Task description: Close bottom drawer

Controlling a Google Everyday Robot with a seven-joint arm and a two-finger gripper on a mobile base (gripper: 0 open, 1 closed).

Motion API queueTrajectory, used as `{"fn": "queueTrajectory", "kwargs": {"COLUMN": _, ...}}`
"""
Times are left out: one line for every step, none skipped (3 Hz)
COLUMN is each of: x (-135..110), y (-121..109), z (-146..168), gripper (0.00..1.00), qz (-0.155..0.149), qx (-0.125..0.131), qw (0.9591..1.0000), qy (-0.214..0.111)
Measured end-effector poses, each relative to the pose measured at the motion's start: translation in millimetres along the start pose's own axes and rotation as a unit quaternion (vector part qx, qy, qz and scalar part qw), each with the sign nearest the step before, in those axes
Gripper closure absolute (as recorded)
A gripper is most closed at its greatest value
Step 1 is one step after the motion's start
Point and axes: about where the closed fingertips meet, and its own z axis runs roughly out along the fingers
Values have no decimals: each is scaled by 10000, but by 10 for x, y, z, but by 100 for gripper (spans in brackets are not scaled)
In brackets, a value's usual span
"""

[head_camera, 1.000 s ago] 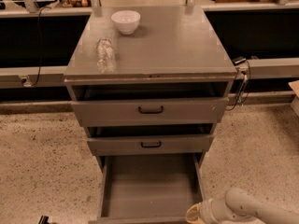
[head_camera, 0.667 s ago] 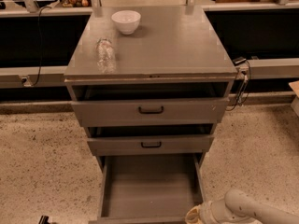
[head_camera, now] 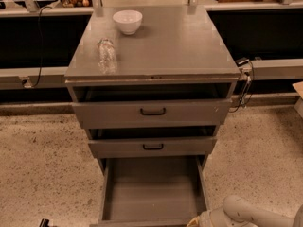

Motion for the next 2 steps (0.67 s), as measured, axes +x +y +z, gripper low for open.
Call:
{"fn": "queueTrajectory", "kwargs": {"x": 22, "y": -19, "z": 6, "gripper": 100, "qz": 3, "qx": 75, "qw": 10000, "qy": 14}}
{"fn": "queueTrajectory", "kwargs": {"x": 48, "y": -33, "z": 100, "gripper": 100, "qz": -126, "qx": 139, "qw": 9998, "qy": 65}}
